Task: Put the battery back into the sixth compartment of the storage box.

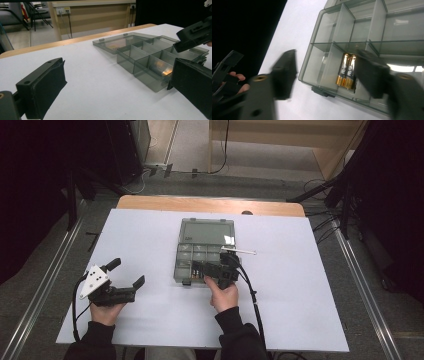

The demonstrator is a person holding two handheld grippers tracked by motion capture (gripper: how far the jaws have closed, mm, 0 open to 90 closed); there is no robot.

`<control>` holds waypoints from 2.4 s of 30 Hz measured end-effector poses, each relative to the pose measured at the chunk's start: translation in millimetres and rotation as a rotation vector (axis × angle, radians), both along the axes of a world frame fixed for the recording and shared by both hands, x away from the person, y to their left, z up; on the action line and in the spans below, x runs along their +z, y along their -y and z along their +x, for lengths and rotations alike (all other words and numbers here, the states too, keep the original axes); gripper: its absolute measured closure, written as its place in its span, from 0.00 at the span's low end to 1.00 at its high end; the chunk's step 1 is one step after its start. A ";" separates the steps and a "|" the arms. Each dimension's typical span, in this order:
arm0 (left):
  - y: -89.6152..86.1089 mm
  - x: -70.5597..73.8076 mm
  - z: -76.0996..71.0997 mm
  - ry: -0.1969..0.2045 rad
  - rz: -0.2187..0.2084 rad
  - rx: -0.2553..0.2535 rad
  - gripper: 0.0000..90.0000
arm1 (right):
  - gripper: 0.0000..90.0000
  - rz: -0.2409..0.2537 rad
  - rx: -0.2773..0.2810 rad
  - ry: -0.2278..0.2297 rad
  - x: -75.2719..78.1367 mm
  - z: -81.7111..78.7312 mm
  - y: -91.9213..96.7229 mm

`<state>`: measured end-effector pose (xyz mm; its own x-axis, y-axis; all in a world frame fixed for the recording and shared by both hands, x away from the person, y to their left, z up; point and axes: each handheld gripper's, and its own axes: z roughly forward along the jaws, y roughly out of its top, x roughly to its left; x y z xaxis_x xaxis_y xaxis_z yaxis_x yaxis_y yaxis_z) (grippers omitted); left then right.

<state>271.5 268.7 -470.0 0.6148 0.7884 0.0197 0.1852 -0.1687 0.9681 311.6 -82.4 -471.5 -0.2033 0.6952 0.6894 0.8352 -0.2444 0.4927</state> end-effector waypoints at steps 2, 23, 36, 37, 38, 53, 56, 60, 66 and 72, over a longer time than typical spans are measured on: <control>0.1 0.3 -0.4 0.003 0.000 -0.002 0.00 | 0.14 0.010 0.018 0.032 0.9 -1.8 1.0; 0.3 -0.2 -0.2 -0.001 0.005 -0.002 0.00 | 0.04 -0.023 0.103 0.262 6.8 -17.1 19.2; 0.0 -0.2 -0.9 0.000 0.004 -0.001 0.00 | 0.07 -0.229 0.116 0.404 11.3 -30.5 38.8; 0.2 -0.2 -0.9 -0.001 0.004 -0.003 0.00 | 0.07 -0.235 0.126 0.413 11.2 -30.8 40.8; 0.3 -0.3 -0.9 -0.002 0.003 -0.004 0.00 | 0.05 -0.235 0.136 0.417 11.3 -31.5 43.2; 0.4 -1.1 -0.3 -0.005 0.015 0.004 0.00 | 0.00 -0.301 0.167 0.505 11.7 -46.0 95.2; 1.7 -1.7 -0.4 -0.006 0.020 0.004 0.00 | 0.00 -0.294 0.162 0.506 6.7 -50.6 110.8; 2.5 -2.3 0.0 -0.007 0.030 0.005 0.00 | 0.00 -0.325 0.146 0.514 2.8 -57.7 133.1; 2.3 -2.2 -0.1 -0.008 0.027 0.004 0.00 | 0.00 -0.361 0.123 0.525 -11.0 -76.0 167.7; 2.6 -3.1 -0.4 -0.019 0.017 0.000 0.00 | 0.00 -0.355 0.062 0.582 -17.3 -100.3 197.2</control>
<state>271.0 266.1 -473.1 0.6151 0.7881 0.0213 0.2039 -0.1851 0.9613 211.3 -279.6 -488.8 -0.5187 0.8340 0.1884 0.4173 0.0546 0.9071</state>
